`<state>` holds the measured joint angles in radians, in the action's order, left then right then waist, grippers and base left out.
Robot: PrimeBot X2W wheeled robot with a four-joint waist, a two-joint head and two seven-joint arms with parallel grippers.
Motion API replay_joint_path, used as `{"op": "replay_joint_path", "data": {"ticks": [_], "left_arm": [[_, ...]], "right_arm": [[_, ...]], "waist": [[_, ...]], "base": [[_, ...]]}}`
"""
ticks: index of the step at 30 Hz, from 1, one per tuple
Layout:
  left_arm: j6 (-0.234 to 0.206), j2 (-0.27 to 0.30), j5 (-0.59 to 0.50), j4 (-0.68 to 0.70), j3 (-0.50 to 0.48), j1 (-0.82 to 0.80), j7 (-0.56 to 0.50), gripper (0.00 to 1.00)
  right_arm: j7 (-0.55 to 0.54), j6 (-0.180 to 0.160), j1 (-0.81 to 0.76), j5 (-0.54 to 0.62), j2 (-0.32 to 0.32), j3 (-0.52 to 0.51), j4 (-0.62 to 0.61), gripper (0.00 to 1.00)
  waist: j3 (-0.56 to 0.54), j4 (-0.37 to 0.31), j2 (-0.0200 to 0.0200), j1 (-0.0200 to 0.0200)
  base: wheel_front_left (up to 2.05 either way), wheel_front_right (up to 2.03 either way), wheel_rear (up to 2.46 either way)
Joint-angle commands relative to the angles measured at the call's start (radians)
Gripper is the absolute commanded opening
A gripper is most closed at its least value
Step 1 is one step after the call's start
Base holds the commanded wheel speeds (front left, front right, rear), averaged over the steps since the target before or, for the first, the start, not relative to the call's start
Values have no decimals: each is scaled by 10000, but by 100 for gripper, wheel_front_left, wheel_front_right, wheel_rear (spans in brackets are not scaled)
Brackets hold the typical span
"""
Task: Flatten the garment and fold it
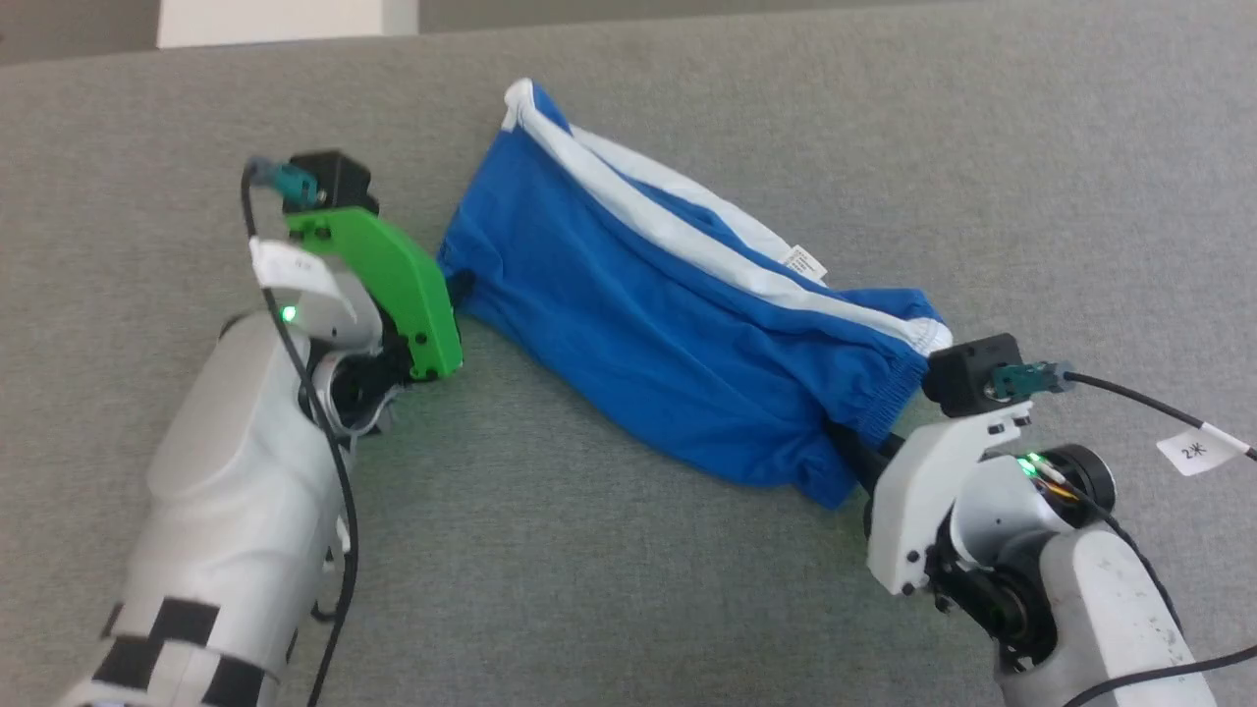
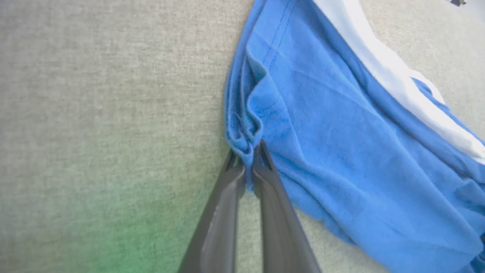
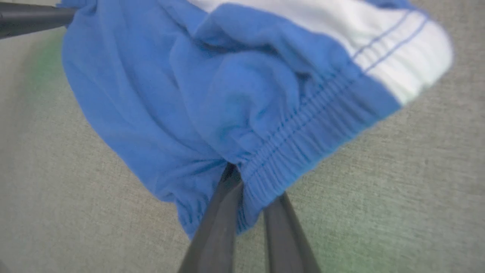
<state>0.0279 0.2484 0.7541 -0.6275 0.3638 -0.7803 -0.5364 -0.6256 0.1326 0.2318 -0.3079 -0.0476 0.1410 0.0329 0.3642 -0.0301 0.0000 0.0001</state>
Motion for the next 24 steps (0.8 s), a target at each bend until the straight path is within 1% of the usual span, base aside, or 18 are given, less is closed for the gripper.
{"op": "replay_joint_path", "data": {"ticks": [1,6,9,11,15,19,24], "left_arm": [[80,13,187,28,-113,428,159,0],[171,-26,700,676,-508,1493,665,0],[95,-19,910,1310,-662,2425,917,0],[-28,-8,1007,1818,-721,3105,1014,0],[-422,-23,1242,2966,-847,4633,1116,0],[-984,43,1346,4079,-981,6152,1192,0],[-1618,-49,1510,5314,-1092,7741,1267,0]], "right_arm": [[-202,-19,-155,-113,-26,-129,46,0],[-1337,-19,-523,-434,-26,-534,-146,0],[-2082,-19,-820,-785,-240,-854,-391,0],[-2478,-19,-994,-1072,-507,-929,-579,0],[-3046,-19,-1347,-1445,-1035,-1043,-788,0],[-3411,-19,-1609,-1617,-1426,-921,-874,0],[-3638,-19,-1885,-1700,-1716,-833,-717,0]], "waist": [[-570,468,0,-1],[-1278,961,0,-1],[-1709,1235,0,-1],[-1910,1383,0,-1],[-2211,1598,0,-1],[-2376,1726,0,-1],[-2551,1878,0,-1]], "base": [[0,0,0],[0,0,0],[0,0,0],[0,0,0],[0,0,0],[0,0,0],[0,0,0]]}}
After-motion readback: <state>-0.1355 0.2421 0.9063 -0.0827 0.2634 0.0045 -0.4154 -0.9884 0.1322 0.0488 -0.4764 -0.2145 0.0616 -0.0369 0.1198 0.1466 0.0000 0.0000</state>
